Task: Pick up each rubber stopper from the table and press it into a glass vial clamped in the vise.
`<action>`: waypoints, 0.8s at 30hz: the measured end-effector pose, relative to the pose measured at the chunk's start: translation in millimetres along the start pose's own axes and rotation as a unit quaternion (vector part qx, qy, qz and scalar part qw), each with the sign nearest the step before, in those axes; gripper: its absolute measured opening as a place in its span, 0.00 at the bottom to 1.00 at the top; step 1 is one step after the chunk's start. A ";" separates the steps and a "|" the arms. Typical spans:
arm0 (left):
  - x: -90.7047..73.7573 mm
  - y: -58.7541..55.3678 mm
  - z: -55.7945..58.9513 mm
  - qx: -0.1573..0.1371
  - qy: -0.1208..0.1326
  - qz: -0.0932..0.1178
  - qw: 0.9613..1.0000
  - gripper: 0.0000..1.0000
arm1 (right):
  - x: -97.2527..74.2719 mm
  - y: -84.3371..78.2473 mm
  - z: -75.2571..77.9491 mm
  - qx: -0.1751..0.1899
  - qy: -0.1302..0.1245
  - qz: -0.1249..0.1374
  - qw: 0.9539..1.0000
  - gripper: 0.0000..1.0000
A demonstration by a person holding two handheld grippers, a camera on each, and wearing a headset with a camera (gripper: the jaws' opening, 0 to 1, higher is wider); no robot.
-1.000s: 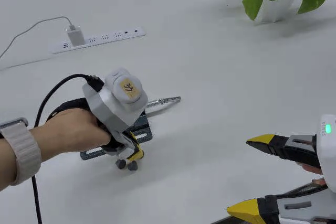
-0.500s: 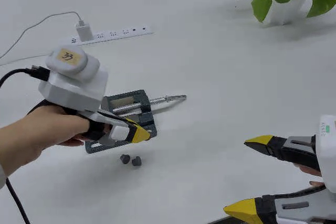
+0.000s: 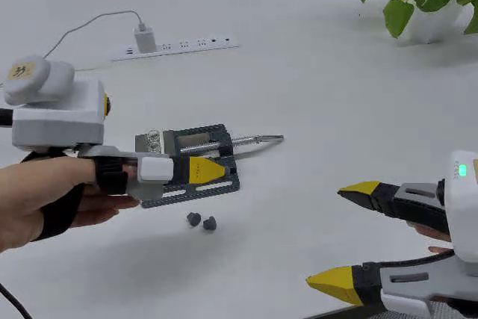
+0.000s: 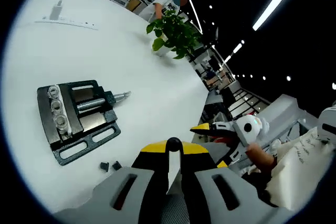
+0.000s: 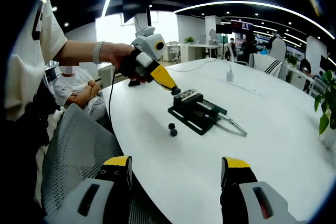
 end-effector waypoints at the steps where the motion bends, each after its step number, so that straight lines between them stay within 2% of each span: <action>1: -2.6 -0.2 1.7 -0.012 -0.006 0.011 1.000 0.03 | 1.6 3.9 0.4 -0.001 0.000 0.006 1.000 0.67; 6: -11.2 -3.3 6.0 -0.047 -0.030 0.044 0.997 0.03 | 8.3 20.9 0.4 -0.003 0.006 0.034 0.999 0.64; 10: -14.8 -7.5 11.6 -0.075 -0.058 0.058 0.994 0.03 | 13.9 36.5 -1.1 -0.002 0.016 0.064 0.998 0.61; 11: -15.6 -8.1 14.0 -0.087 -0.068 0.070 0.991 0.03 | 15.8 41.8 -1.9 -0.001 0.021 0.073 0.997 0.61; 14: -19.1 -11.0 16.7 -0.104 -0.086 0.083 0.987 0.03 | 19.2 54.7 -5.0 -0.009 0.032 0.094 0.995 0.58; 16: -21.2 -12.6 20.9 -0.122 -0.106 0.092 0.983 0.03 | 21.1 63.7 -7.1 -0.014 0.038 0.107 0.993 0.55; 17: -22.4 -13.5 21.5 -0.126 -0.108 0.095 0.981 0.03 | 21.9 67.4 -8.1 -0.014 0.042 0.114 0.993 0.54; 18: -23.9 -14.2 23.8 -0.139 -0.119 0.099 0.978 0.03 | 22.8 72.1 -9.5 -0.016 0.047 0.122 0.991 0.52; 20: -26.5 -15.4 24.7 -0.141 -0.130 0.103 0.976 0.03 | 23.9 78.4 -11.9 -0.018 0.053 0.133 0.989 0.48; 21: -27.9 -15.8 27.1 -0.156 -0.141 0.110 0.972 0.03 | 25.0 82.2 -13.5 -0.019 0.057 0.139 0.989 0.47; 24: -30.7 -16.8 28.3 -0.166 -0.153 0.116 0.967 0.03 | 27.6 89.7 -18.4 -0.024 0.067 0.149 0.986 0.45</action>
Point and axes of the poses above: the centre of the closed fingertips' face, and the gripper's own axes: x roughly forward along the fingers, z roughly to its right, y roughly out of its top, the point moved 7 cm from there along -x, roughly backward along the fingers, and after that the axes turned 9 degrees about -y, right-handed, at the moved point
